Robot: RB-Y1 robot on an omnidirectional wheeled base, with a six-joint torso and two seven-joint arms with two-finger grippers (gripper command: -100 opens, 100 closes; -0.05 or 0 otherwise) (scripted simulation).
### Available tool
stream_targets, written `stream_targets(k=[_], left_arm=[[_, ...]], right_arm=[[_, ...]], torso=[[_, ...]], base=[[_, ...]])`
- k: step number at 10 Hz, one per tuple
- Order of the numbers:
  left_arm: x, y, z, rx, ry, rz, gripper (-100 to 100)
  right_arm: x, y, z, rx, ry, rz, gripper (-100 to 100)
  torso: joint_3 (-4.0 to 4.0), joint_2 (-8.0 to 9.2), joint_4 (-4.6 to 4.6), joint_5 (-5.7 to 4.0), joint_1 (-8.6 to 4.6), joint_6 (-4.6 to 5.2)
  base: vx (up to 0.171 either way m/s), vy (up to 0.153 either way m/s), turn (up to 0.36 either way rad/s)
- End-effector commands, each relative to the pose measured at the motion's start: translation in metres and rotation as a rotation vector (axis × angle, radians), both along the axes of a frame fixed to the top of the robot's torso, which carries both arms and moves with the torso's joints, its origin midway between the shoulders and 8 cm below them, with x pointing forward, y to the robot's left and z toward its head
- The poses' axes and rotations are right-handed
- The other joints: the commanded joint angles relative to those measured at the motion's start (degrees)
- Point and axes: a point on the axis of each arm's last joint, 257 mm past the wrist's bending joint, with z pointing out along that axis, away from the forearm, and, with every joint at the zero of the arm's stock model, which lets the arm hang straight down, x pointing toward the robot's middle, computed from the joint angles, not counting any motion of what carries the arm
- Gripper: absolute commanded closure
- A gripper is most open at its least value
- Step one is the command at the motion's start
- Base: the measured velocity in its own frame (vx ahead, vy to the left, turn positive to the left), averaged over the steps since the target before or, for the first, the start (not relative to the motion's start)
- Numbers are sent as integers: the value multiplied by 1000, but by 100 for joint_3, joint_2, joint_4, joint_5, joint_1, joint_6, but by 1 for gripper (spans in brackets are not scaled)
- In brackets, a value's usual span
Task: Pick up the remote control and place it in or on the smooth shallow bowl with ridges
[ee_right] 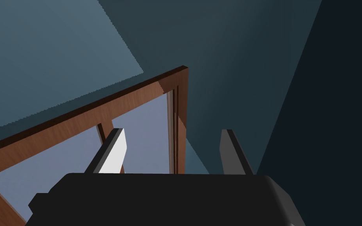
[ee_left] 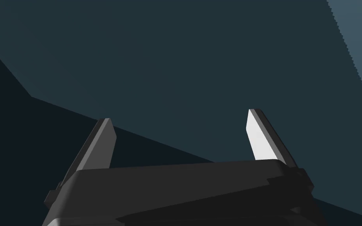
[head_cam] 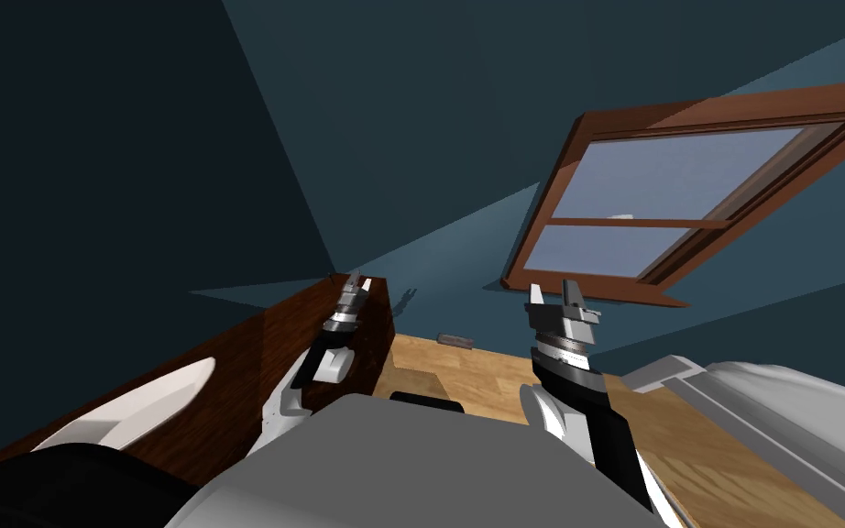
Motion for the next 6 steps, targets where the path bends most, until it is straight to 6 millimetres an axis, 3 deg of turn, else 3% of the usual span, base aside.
stream_targets(k=[1,6], left_arm=[[14,5,-13,-9,58,-16,-100],[44,23,-47,-40,210,-27,-100]], right_arm=[[0,0,0,0,0,0,0],[0,0,0,0,0,0,0]], torso=[[0,0,0,0,0,0],[6,11,2,5,22,-1]], base=[[56,-128,-39],[55,-80,-13]])
